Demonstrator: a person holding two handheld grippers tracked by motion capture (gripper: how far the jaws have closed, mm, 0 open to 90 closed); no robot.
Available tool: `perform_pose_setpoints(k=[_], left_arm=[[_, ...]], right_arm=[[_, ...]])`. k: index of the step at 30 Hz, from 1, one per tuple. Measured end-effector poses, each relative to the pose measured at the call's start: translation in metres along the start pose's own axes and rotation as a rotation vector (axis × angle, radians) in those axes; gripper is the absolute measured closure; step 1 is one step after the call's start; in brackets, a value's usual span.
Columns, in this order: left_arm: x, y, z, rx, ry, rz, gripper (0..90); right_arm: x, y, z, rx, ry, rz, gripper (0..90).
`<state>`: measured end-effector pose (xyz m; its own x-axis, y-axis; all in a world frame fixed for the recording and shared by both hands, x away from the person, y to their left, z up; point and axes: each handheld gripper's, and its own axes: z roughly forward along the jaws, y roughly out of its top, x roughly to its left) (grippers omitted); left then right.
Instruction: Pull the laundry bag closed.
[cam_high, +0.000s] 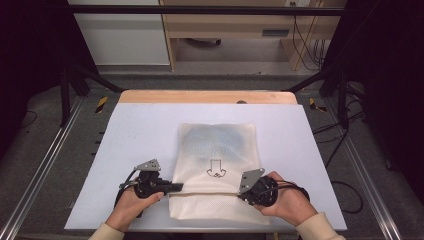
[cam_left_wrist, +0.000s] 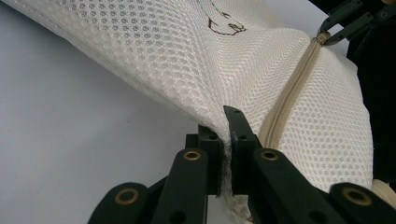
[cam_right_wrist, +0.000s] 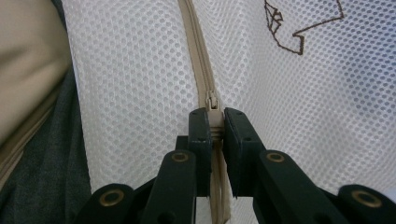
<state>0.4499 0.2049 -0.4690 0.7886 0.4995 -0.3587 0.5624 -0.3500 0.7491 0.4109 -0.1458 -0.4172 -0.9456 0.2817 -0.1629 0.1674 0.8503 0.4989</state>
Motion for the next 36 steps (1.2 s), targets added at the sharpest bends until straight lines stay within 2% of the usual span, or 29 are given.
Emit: perform_pose_setpoints(k=[8, 18, 36], left_arm=[[0.000, 0.000, 0.000, -0.001, 0.000, -0.002, 86.7], [0.000, 0.000, 0.000, -0.001, -0.001, -0.002, 86.7], [0.000, 0.000, -0.001, -0.001, -0.001, -0.002, 86.7]], right_arm=[[-0.002, -0.008, -0.006, 0.007, -0.007, 0.016, 81.9], [-0.002, -0.008, -0.006, 0.003, -0.008, 0.018, 81.9], [-0.003, -0.019, -0.012, 0.001, -0.020, 0.035, 81.9]])
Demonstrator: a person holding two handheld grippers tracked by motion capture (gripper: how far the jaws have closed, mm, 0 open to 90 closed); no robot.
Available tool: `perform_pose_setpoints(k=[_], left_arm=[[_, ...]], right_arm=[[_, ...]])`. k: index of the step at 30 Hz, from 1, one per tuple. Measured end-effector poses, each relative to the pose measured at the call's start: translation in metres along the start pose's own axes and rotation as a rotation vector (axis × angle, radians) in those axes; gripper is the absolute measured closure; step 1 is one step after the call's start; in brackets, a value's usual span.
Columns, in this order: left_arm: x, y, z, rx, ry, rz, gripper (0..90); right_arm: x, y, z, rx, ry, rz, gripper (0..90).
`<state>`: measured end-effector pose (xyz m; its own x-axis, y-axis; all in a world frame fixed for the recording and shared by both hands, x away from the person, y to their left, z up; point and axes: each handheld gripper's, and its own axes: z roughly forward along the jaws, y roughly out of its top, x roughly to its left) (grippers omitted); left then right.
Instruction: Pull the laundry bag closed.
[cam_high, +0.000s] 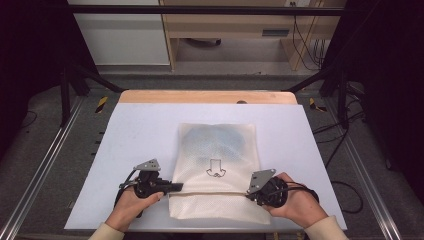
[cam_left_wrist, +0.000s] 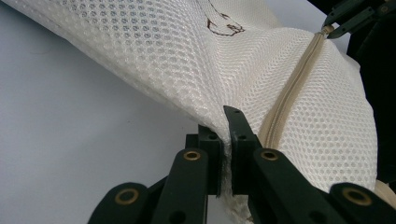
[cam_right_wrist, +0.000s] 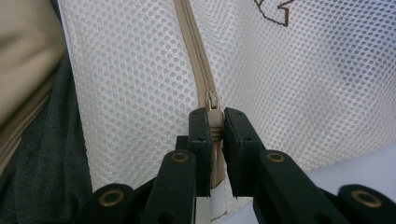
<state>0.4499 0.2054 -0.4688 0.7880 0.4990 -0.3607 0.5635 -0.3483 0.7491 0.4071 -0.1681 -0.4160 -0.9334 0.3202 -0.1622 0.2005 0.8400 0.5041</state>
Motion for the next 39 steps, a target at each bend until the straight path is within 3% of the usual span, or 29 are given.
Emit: perform_pose_setpoints(k=[39], left_arm=[[0.000, 0.000, 0.001, 0.003, -0.002, 0.004, 86.6]], right_arm=[[-0.002, -0.014, -0.007, 0.004, -0.006, 0.025, 81.9]])
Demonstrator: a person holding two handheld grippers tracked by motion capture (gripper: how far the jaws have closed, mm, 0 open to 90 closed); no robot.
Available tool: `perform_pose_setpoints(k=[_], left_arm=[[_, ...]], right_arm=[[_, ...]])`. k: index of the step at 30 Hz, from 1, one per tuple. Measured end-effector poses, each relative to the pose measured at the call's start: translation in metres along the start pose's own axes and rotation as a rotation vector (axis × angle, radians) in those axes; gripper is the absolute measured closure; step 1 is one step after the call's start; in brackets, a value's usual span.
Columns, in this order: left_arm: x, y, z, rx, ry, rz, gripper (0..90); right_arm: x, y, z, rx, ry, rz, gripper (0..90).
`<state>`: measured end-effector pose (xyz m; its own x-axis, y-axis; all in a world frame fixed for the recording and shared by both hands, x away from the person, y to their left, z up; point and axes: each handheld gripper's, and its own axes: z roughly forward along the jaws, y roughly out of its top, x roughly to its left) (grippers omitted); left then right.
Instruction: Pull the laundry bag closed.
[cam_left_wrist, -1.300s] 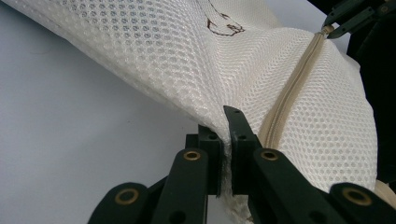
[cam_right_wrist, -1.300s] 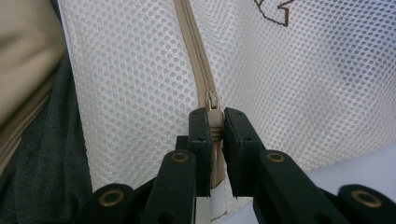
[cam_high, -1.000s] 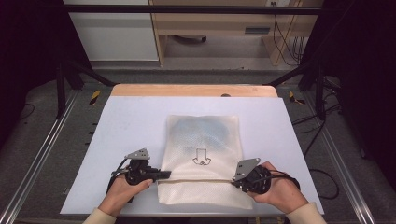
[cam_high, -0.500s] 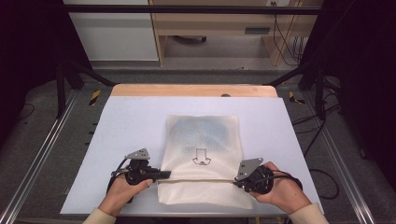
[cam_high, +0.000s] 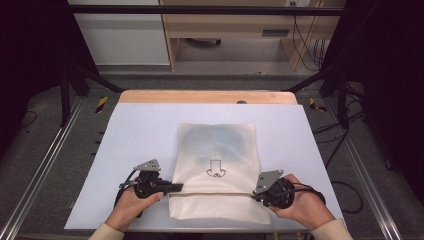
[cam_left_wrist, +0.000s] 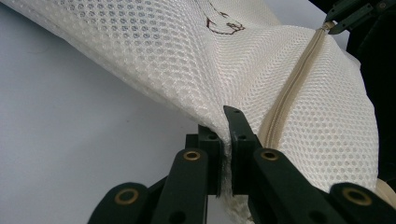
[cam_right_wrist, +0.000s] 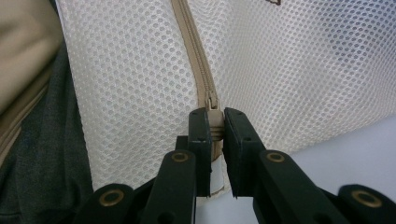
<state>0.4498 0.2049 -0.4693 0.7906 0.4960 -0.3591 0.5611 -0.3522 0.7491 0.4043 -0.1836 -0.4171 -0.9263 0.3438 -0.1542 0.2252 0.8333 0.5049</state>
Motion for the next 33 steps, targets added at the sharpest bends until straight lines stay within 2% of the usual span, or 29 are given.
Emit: perform_pose_setpoints(k=[23, 33], left_arm=[[0.000, 0.000, 0.000, 0.004, -0.002, 0.005, 86.6], [0.000, -0.001, 0.001, 0.007, 0.001, 0.008, 86.6]], right_arm=[[0.001, -0.005, 0.001, 0.001, 0.006, 0.003, 81.9], [0.000, -0.012, -0.002, 0.004, 0.003, 0.020, 81.9]])
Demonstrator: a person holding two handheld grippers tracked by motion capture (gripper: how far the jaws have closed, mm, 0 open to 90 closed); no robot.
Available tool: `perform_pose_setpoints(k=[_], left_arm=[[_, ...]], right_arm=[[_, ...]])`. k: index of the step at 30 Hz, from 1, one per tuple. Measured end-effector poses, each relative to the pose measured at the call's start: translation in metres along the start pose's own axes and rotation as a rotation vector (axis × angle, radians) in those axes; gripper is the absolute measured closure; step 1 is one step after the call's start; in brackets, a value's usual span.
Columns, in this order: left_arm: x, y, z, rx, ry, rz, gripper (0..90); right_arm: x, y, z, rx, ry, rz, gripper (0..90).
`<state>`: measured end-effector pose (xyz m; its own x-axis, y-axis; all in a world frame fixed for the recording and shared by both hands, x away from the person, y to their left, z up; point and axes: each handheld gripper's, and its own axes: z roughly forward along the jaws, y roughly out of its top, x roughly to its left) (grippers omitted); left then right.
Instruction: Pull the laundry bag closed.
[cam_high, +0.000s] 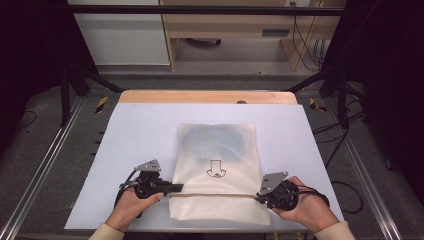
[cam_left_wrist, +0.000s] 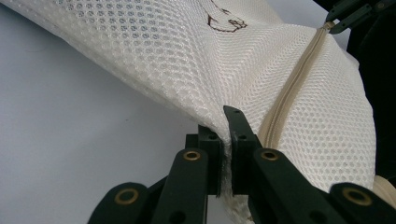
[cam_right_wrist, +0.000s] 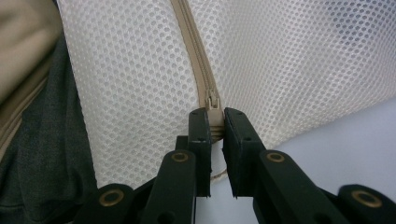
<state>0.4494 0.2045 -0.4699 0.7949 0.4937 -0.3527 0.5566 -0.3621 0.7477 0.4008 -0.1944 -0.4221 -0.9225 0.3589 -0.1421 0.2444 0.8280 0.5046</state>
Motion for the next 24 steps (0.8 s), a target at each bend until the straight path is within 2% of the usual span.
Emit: perform_pose_setpoints(k=[24], left_arm=[[-0.001, 0.000, 0.001, 0.002, 0.000, 0.004, 86.6]], right_arm=[[0.000, -0.012, -0.002, -0.001, -0.005, 0.024, 81.8]])
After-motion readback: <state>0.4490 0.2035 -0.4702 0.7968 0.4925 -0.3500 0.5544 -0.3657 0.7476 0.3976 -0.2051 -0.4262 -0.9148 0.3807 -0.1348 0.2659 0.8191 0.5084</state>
